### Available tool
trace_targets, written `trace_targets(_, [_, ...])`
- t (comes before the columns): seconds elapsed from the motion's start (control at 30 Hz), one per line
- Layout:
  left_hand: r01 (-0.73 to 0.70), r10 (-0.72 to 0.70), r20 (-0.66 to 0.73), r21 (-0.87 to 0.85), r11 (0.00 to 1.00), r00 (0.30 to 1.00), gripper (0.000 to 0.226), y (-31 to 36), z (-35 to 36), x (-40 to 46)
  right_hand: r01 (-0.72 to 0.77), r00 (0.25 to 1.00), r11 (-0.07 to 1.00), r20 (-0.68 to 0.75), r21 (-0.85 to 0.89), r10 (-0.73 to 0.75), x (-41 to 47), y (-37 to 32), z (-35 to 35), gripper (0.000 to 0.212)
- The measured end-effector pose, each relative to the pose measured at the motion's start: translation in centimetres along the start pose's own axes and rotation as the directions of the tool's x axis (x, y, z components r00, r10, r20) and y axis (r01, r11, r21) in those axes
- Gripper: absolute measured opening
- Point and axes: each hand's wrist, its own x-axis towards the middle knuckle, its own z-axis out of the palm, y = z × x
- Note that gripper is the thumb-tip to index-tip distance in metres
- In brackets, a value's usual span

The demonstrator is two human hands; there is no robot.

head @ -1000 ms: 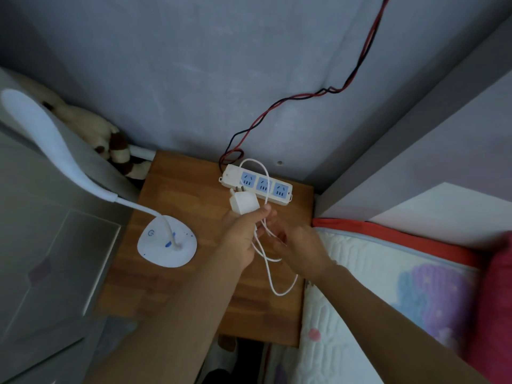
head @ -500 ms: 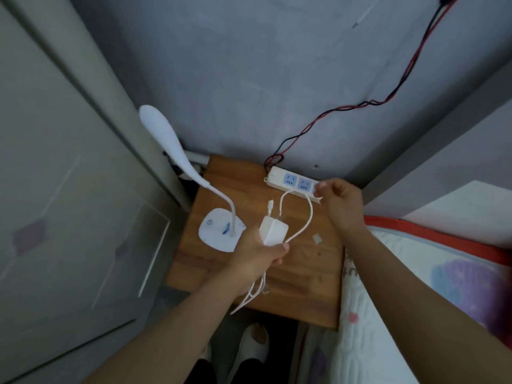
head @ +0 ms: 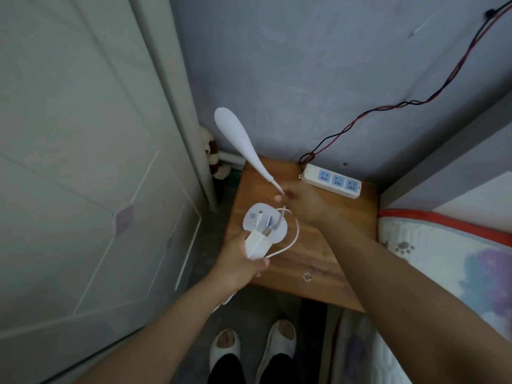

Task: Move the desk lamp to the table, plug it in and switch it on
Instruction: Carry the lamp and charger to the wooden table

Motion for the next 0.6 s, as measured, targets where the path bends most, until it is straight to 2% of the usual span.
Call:
trace_targets(0.2, [-0.085,0.08,0.059,0.097,0.992,0.995,0.04,2.0,-0.5,-1.1,-0.05,0.982,0.998,-0.186,-0.028,0.044,-4.5,-0.3,-2.5,0.016])
trace_targets(0.37, [-0.213,0.177,0.193,0.18,0.96,0.965,0.04,6.4,2.4,-2.7,-0.083,0.928,0.996,-0.367,-0.034,0.065,-11.7,-0.1,-7.4,0.016])
trace_targets(0.53, [-0.365,0.234,0.425,0.26,0.894,0.874,0.038,10.9,8.8,-7.2,-0.131,0.829,0.991,-0.547,0.009,0.115,-23.1,1.2,-11.8,0.027])
trace_targets(0.6, [-0.431,0.244,0.536,0.256,0.865,0.809,0.035,11.9,12.6,-10.4,-0.197,0.782,0.98,-0.6,0.019,0.169,-29.7,2.5,-13.0,0.023])
